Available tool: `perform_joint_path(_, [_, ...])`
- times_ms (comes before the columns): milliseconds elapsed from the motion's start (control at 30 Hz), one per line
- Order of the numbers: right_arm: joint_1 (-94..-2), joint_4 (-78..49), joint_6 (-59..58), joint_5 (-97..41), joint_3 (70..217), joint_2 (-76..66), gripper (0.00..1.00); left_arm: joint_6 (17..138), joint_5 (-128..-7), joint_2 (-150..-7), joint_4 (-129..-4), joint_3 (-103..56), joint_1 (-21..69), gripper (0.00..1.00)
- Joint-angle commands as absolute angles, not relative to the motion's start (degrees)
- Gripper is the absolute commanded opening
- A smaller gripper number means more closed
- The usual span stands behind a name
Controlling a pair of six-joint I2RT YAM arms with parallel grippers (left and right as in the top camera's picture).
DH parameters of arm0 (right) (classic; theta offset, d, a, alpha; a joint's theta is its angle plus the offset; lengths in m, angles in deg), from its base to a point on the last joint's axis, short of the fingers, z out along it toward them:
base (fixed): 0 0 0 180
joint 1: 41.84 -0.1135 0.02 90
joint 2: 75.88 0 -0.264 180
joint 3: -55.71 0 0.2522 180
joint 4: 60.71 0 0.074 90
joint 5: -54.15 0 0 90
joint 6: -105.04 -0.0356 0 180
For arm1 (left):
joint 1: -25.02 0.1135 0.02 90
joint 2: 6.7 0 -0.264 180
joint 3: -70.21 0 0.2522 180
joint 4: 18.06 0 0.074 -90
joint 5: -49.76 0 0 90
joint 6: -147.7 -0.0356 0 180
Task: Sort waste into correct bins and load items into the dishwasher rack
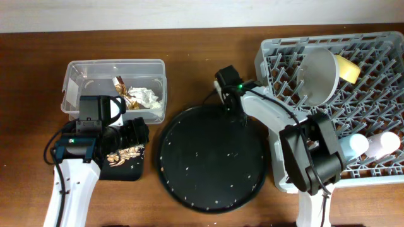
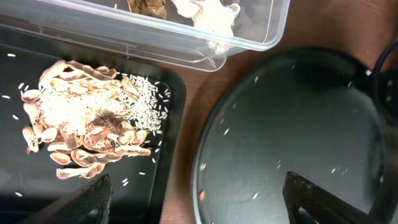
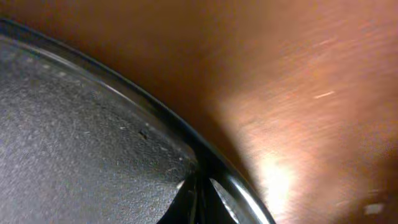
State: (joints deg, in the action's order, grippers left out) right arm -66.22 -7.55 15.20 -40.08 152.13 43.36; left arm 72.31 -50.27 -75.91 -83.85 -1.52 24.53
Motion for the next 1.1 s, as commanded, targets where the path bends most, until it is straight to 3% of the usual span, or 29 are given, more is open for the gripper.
perform_joint_path(0, [-62.6, -9.7, 14.5, -45.6, 152.1, 44.0, 0.04, 72.7, -50.5, -75.6, -83.8, -1.9, 24.7, 0.87])
perform_joint_path(300, [-62.2, 3.6, 14.3, -39.4, 160.1, 38.8, 0.11, 72.7, -50.5, -75.6, -83.7, -1.9, 24.7, 0.87])
perform_joint_path(467, [-61.1, 14.9, 9.4, -38.6, 166.2, 29.6, 0.25, 68.3, -50.5, -75.6, -83.1, -1.9, 24.0, 0.87])
perform_joint_path(533, [-59.0, 17.1, 5.8, -36.7, 166.2, 26.2, 0.38, 64.0, -50.5, -75.6, -81.9, -1.9, 21.9, 0.87])
perform_joint_path(600, [-55.4, 18.8, 5.3, -29.0, 166.2, 24.0, 0.65, 61.8, -50.5, -75.8, -80.2, -1.9, 19.6, 0.87])
perform_joint_path(633, [-53.3, 20.1, 6.3, -25.3, 166.2, 23.2, 0.68, 61.9, -50.5, -76.3, -79.9, -1.9, 18.6, 0.87])
perform_joint_path(900, [-43.5, 35.1, 13.0, -23.0, 166.1, 20.9, 0.73, 60.7, -51.4, -80.4, -88.2, -1.9, 15.2, 0.87])
perform_joint_path(1067, [-43.3, 31.2, 13.3, -25.5, 158.9, 11.2, 0.73, 60.8, -50.9, -75.9, -92.9, -1.6, 15.3, 0.87])
